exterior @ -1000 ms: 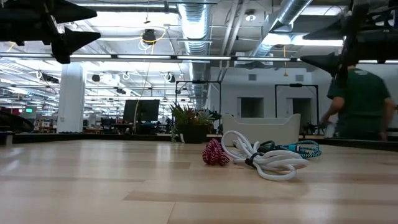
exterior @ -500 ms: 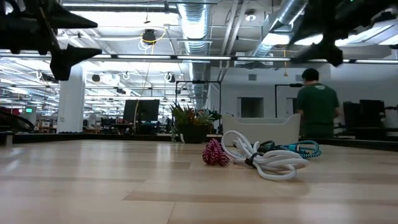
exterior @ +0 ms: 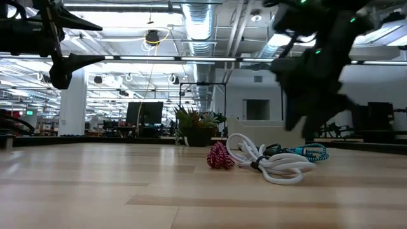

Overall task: Pick and place USB-C Cables
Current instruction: Put the blue charger cable into the white bin

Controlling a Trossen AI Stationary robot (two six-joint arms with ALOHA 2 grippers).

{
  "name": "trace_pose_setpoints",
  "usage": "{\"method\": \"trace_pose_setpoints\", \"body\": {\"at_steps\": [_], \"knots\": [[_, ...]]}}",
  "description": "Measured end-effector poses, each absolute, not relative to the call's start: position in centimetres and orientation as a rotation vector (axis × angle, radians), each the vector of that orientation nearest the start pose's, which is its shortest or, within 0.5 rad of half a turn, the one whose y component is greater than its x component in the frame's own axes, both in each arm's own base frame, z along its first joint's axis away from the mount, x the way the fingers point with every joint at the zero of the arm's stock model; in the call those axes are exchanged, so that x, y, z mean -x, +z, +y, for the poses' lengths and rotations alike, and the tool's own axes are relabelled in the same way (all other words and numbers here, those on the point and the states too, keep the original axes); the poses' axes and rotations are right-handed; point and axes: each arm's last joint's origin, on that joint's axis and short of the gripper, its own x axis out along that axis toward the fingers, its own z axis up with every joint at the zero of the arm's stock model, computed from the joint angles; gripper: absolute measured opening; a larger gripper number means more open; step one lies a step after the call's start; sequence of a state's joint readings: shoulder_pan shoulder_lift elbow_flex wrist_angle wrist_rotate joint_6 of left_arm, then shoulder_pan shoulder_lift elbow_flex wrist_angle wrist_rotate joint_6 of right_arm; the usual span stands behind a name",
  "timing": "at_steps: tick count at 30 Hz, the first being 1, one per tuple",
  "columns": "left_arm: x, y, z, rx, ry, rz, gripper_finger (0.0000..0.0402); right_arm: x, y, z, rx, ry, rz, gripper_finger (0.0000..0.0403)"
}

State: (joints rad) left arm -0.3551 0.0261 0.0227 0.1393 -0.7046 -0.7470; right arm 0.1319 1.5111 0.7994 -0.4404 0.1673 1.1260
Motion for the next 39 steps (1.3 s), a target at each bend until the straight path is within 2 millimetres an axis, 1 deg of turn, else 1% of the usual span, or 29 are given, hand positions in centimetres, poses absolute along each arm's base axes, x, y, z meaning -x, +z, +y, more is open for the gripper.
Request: {"method": "trace_pose_setpoints", "body": {"at_steps": [3, 10, 18, 20, 22, 24, 26, 29, 32, 33, 34, 39], "knots": [[-9.2, 18.1, -1.3, 0.809, 0.286, -0.239, 0.0274, -27.4, 15.4, 2.6, -0.863, -0.660, 0.984, 0.0254], [-9.2, 17.5, -1.0, 0.772, 0.351, -0.203, 0.0274, -27.7, 13.7, 2.2, -0.870, -0.713, 1.039, 0.0254], [-9.4, 17.2, -0.5, 0.743, 0.420, -0.185, 0.0274, -27.7, 13.4, 2.7, -0.838, -0.726, 1.034, 0.0254], [-9.5, 17.1, -0.4, 0.737, 0.440, -0.179, 0.0274, -27.5, 13.4, 2.8, -0.828, -0.740, 1.046, 0.0247], [-9.6, 17.0, -0.4, 0.745, 0.459, -0.177, 0.0274, -27.4, 13.3, 2.9, -0.822, -0.750, 1.061, 0.0231], [-9.7, 16.9, -0.3, 0.748, 0.471, -0.171, 0.0274, -27.3, 12.9, 3.0, -0.806, -0.763, 1.076, 0.0204], [-9.8, 16.8, -0.3, 0.751, 0.479, -0.166, 0.0274, -27.3, 12.6, 3.0, -0.791, -0.775, 1.085, 0.0168], [-9.9, 16.7, -0.3, 0.767, 0.487, -0.160, 0.0274, -27.3, 12.2, 3.1, -0.781, -0.783, 1.105, 0.0102], [-9.9, 16.6, -0.3, 0.789, 0.488, -0.159, 0.0274, -27.2, 12.2, 3.3, -0.770, -0.780, 1.105, 0.0037], [-10.0, 16.6, -0.3, 0.795, 0.485, -0.157, 0.0274, -27.2, 12.3, 3.4, -0.767, -0.778, 1.103, 0.0022], [-10.0, 16.6, -0.3, 0.803, 0.481, -0.159, 0.0274, -27.3, 12.4, 3.5, -0.761, -0.777, 1.098, 0.0015], [-10.1, 17.1, -0.4, 0.874, 0.434, -0.206, 0.0274, -27.8, 14.2, 4.0, -0.759, -0.735, 1.066, 0.0017]]}}
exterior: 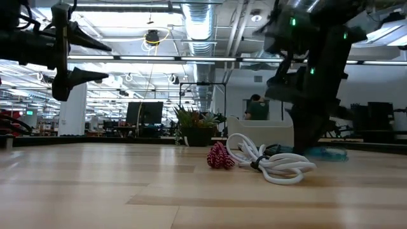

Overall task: Pick and place USB-C Cables
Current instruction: Put the blue charger cable into the white bin

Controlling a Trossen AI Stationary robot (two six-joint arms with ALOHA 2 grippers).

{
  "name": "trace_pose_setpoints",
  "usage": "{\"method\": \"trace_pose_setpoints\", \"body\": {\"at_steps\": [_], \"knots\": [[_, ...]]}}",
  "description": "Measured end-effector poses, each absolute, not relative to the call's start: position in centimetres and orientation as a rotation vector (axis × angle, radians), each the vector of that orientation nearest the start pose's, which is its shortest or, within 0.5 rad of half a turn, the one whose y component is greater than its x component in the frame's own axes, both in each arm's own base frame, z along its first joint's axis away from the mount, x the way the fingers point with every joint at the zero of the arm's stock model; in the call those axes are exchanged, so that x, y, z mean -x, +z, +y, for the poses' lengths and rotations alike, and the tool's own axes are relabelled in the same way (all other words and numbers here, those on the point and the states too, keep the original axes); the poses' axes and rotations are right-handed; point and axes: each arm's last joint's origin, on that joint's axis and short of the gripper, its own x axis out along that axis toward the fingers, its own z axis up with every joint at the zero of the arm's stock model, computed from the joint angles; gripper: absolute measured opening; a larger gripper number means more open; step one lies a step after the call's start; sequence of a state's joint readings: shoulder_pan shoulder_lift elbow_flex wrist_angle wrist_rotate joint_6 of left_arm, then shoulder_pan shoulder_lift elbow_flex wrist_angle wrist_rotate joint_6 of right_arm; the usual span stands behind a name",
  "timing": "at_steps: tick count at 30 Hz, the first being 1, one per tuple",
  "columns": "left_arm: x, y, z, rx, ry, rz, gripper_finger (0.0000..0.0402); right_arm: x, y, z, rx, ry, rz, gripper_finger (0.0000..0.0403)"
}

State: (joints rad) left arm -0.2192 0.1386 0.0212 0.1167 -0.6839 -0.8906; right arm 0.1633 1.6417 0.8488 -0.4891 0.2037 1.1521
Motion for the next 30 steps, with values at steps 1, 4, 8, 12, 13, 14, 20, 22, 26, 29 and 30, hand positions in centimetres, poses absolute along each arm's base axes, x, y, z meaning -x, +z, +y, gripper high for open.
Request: {"method": "trace_pose_setpoints", "body": {"at_steps": [1, 4, 8, 12, 13, 14, 20, 22, 26, 29, 30], "knots": [[-10.1, 17.4, -0.4, 0.893, 0.407, -0.227, 0.0274, -28.1, 15.1, 4.1, -0.753, -0.706, 1.043, 0.0013], [-10.2, 18.2, -0.5, 0.911, 0.340, -0.284, 0.0274, -29.2, 17.9, 4.2, -0.720, -0.623, 0.943, 0.0008], [-10.3, 19.1, -0.6, 0.882, 0.322, -0.305, 0.0274, -30.1, 21.0, 3.9, -0.655, -0.575, 0.841, 0.0013], [-10.8, 20.6, -0.6, 0.814, 0.336, -0.280, 0.0274, -31.0, 24.3, 3.9, -0.608, -0.474, 0.680, 0.0008], [-11.1, 21.1, -0.6, 0.788, 0.336, -0.270, 0.0274, -31.3, 24.7, 3.9, -0.592, -0.442, 0.640, 0.0007], [-11.4, 21.8, -0.6, 0.758, 0.335, -0.258, 0.0274, -31.6, 25.3, 3.9, -0.579, -0.408, 0.597, 0.0007], [-14.9, 26.0, -1.1, 0.502, 0.249, -0.150, 0.0274, -32.8, 27.4, 3.7, -0.521, -0.289, 0.392, 0.0009], [-16.6, 27.2, -1.4, 0.372, 0.214, -0.131, 0.0274, -33.4, 27.9, 3.6, -0.497, -0.260, 0.318, 0.0009], [-20.2, 28.5, -2.1, 0.159, 0.172, -0.102, 0.0274, -34.3, 28.9, 3.3, -0.454, -0.225, 0.168, 0.0013], [-22.5, 28.8, -2.5, 0.094, 0.134, -0.105, 0.0274, -34.4, 29.9, 3.3, -0.400, -0.217, 0.078, 0.0013], [-23.1, 28.8, -2.7, 0.080, 0.119, -0.108, 0.0274, -34.4, 30.1, 3.3, -0.380, -0.214, 0.067, 0.0012]]}}
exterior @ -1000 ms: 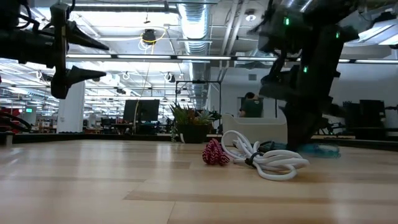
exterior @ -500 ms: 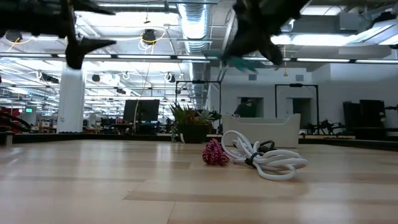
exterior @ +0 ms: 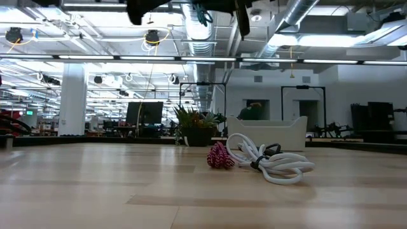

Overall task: Pick and place USB-C Cables
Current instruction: Put the blue charger cable into the white bin

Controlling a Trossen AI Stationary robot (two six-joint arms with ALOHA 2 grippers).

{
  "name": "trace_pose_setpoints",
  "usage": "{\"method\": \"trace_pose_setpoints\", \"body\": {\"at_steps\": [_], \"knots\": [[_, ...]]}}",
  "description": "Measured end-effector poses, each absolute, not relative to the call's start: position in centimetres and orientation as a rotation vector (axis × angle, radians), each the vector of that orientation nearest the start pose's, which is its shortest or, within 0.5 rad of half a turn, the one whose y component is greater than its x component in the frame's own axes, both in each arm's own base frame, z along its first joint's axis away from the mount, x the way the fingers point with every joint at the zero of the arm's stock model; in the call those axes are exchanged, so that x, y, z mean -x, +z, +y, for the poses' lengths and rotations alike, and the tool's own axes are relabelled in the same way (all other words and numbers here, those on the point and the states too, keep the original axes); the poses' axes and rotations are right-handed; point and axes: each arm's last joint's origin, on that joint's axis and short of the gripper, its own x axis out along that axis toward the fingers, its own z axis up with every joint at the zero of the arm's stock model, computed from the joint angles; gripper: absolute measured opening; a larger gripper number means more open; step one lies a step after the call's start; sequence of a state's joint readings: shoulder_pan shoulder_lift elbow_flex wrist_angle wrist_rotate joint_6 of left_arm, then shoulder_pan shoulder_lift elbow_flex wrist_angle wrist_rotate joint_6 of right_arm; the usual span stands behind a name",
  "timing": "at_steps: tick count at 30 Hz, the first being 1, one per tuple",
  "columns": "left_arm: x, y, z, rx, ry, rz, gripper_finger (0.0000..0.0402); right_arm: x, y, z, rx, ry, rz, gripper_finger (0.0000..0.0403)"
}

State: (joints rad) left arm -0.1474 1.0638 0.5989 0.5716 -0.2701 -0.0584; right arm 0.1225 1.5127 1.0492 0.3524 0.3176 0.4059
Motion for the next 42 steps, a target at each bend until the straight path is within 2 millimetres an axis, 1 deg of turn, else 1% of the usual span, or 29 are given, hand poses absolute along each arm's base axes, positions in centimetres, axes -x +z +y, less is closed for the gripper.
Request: {"method": "trace_pose_setpoints", "body": {"at_steps": [2, 5, 8, 12, 14, 18, 22, 28, 31, 37, 42], "knots": [[-24.2, 28.8, -2.8, 0.055, 0.104, -0.114, 0.0274, -34.4, 30.1, 3.6, -0.360, -0.205, 0.069, 0.0012], [-25.1, 28.8, -2.8, 0.040, 0.107, -0.125, 0.0274, -34.3, 30.1, 4.1, -0.357, -0.192, 0.071, 0.0014], [-25.2, 29.1, -2.5, 0.061, 0.113, -0.160, 0.0274, -34.2, 30.1, 4.7, -0.339, -0.182, 0.074, 0.0014], [-25.0, 29.7, -1.9, 0.095, 0.106, -0.213, 0.0274, -34.0, 30.1, 5.8, -0.291, -0.210, 0.068, 0.0014], [-25.0, 29.9, -1.5, 0.122, 0.085, -0.235, 0.0274, -33.9, 30.4, 6.3, -0.246, -0.207, 0.044, 0.0014], [-25.3, 29.5, -0.5, 0.202, -0.002, -0.217, 0.0274, -33.8, 31.1, 7.1, -0.193, -0.179, -0.020, 0.0014], [-25.5, 29.4, 0.0, 0.244, -0.065, -0.217, 0.0274, -33.8, 31.2, 7.0, -0.183, -0.181, -0.020, 0.0014], [-25.8, 29.5, 0.0, 0.234, -0.103, -0.252, 0.0274, -33.8, 31.2, 7.0, -0.184, -0.180, -0.024, 0.0018], [-26.2, 29.1, -0.2, 0.231, -0.143, -0.232, 0.0274, -33.8, 31.3, 7.0, -0.187, -0.180, -0.032, 0.0017], [-26.8, 28.5, -0.2, 0.237, -0.151, -0.245, 0.0274, -33.9, 31.3, 6.6, -0.192, -0.193, -0.038, 0.0018], [-26.9, 28.5, -0.1, 0.235, -0.147, -0.260, 0.0274, -33.9, 31.2, 6.6, -0.203, -0.194, -0.027, 0.0018]]}}
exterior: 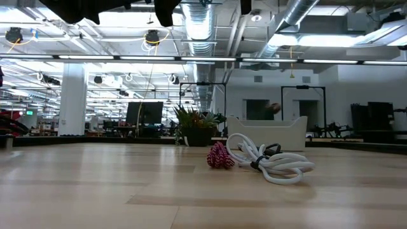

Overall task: Pick and place USB-C Cables
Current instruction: Put the blue charger cable into the white bin

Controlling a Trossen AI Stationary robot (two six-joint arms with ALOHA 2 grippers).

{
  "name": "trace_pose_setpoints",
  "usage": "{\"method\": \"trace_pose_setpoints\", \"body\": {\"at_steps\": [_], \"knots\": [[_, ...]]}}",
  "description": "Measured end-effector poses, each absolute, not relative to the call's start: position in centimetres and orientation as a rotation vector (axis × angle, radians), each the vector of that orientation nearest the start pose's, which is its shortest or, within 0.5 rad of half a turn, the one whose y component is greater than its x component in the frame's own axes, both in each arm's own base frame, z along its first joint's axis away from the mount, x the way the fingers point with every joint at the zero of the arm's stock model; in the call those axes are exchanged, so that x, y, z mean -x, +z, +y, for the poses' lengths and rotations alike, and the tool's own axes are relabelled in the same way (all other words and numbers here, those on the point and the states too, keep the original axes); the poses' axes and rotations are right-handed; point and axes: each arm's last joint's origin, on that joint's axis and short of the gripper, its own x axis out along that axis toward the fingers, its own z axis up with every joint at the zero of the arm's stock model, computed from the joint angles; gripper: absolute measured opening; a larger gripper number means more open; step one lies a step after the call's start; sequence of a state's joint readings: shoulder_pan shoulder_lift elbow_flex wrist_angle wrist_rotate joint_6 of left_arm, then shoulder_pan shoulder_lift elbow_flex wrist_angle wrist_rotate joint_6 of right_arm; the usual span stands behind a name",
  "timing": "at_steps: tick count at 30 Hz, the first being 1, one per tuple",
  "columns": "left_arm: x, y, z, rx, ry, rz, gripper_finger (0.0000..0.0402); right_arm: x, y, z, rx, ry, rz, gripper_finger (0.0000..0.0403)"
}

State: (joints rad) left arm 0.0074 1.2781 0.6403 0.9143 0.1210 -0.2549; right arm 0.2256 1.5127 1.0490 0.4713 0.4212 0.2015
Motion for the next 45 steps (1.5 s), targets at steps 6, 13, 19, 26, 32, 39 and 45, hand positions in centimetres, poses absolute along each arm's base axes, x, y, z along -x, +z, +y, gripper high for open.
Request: {"method": "trace_pose_setpoints", "body": {"at_steps": [6, 13, 19, 26, 32, 39, 45], "knots": [[-26.9, 28.8, -0.1, 0.220, -0.143, -0.288, 0.0255, -33.9, 31.0, 6.6, -0.206, -0.194, -0.010, 0.0019], [-27.2, 29.2, 0.3, 0.219, -0.128, -0.265, 0.0149, -33.9, 31.0, 6.6, -0.208, -0.194, -0.011, 0.0020], [-27.6, 29.6, 0.4, 0.193, -0.115, -0.222, 0.0055, -33.9, 31.0, 6.6, -0.208, -0.198, -0.010, 0.0020], [-27.6, 29.5, 0.5, 0.184, -0.070, -0.217, 0.0009, -33.9, 30.8, 6.3, -0.233, -0.218, 0.006, 0.0046], [-27.8, 29.3, 0.7, 0.184, -0.011, -0.184, 0.0003, -33.4, 30.2, 6.7, -0.190, -0.235, 0.104, 0.0110], [-28.9, 31.7, 1.1, 0.065, 0.053, -0.017, 0.0002, -30.2, 31.4, 7.2, -0.265, -0.223, 0.236, 0.0203], [-29.1, 34.3, 2.4, -0.060, 0.110, 0.000, 0.0001, -25.2, 31.5, 8.8, -0.419, -0.299, 0.429, 0.0220]]}}
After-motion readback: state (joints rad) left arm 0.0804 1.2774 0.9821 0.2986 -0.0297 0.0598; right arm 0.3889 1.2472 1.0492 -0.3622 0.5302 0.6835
